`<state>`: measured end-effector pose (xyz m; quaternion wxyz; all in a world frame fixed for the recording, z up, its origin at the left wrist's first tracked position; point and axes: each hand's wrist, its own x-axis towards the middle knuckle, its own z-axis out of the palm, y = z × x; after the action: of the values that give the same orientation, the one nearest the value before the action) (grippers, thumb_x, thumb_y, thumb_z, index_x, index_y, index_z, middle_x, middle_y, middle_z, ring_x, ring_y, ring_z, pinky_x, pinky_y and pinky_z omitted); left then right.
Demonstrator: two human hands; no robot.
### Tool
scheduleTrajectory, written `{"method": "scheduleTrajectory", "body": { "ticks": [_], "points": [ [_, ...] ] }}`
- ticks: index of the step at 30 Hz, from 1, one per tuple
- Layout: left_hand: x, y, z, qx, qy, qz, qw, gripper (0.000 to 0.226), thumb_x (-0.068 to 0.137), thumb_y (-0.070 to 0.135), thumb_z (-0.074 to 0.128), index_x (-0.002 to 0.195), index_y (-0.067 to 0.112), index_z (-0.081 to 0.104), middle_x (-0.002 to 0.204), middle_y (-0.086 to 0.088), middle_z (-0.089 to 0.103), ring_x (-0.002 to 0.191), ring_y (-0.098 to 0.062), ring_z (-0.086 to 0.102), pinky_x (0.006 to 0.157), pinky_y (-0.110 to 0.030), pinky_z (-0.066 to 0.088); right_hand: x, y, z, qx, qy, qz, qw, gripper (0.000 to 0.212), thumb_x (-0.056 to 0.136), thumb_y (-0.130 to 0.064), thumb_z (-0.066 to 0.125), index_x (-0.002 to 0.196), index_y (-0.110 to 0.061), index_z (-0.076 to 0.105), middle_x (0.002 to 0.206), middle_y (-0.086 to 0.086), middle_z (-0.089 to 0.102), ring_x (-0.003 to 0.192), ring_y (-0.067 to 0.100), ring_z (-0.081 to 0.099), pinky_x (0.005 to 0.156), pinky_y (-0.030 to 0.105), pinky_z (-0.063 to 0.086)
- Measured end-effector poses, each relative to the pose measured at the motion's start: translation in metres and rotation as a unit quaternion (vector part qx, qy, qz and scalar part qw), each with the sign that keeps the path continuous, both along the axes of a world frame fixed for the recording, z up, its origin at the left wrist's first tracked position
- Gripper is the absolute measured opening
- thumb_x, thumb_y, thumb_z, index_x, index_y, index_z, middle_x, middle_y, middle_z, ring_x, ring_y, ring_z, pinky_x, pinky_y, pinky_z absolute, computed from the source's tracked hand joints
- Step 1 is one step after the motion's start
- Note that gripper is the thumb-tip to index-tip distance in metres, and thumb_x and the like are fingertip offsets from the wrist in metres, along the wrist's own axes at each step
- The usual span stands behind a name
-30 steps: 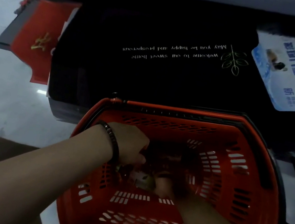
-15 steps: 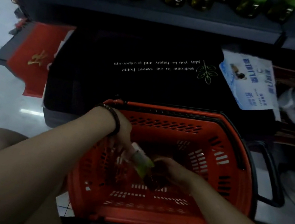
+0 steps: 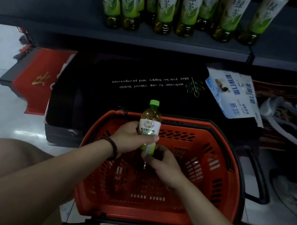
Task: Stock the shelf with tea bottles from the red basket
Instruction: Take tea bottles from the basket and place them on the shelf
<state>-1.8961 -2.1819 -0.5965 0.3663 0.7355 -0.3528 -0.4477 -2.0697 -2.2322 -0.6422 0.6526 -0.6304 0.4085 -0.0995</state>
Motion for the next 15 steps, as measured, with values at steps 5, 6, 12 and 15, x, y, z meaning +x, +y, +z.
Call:
{"method": "scheduleTrajectory", "body": {
  "ticks": [5,6,12,15],
  "points": [
    [0.022,-0.013,-0.014,0.015,-0.120,0.040,0.992,0.048,0.076,0.047,0.090,0.116,0.028,0.071,0.114,0.008,0.078,0.106,-0.014,0.073,0.094,-0.035,0.060,0.001,-0.034,-0.029,-0.092,0.159,0.076,0.980,0.048,0.086,-0.060,0.058,0.108,-0.022,0.078,0.107,0.002,0.080,0.100,0.023,0.076,0.093,0.041,0.059],
    [0.024,-0.013,-0.017,0.012,-0.149,0.031,0.988,0.055,0.079,0.044,0.090,0.125,0.024,0.068,0.120,0.006,0.075,0.108,-0.013,0.070,0.092,-0.031,0.057,-0.002,-0.041,-0.043,-0.118,0.198,0.129,0.964,0.044,0.089,-0.051,0.062,0.113,-0.019,0.078,0.114,0.006,0.078,0.107,0.027,0.074,0.095,0.040,0.057],
    [0.035,-0.023,-0.035,-0.028,-0.185,0.001,0.982,0.063,0.085,0.034,0.089,0.137,0.018,0.058,0.129,0.003,0.069,0.112,-0.012,0.064,0.075,-0.006,0.043,-0.005,-0.058,-0.064,-0.066,0.323,0.153,0.932,0.044,0.113,-0.017,0.040,0.153,0.000,0.045,0.156,0.022,0.048,0.146,0.038,0.044,0.111,0.032,0.037],
    [0.037,-0.026,-0.040,-0.032,-0.186,0.001,0.982,0.061,0.086,0.035,0.088,0.136,0.020,0.058,0.127,0.005,0.069,0.110,-0.010,0.064,0.073,-0.004,0.042,0.007,-0.065,-0.082,-0.035,0.344,0.135,0.929,0.056,0.112,-0.034,0.038,0.159,-0.003,0.034,0.167,0.016,0.031,0.155,0.034,0.031,0.125,0.037,0.025]
  ]
}}
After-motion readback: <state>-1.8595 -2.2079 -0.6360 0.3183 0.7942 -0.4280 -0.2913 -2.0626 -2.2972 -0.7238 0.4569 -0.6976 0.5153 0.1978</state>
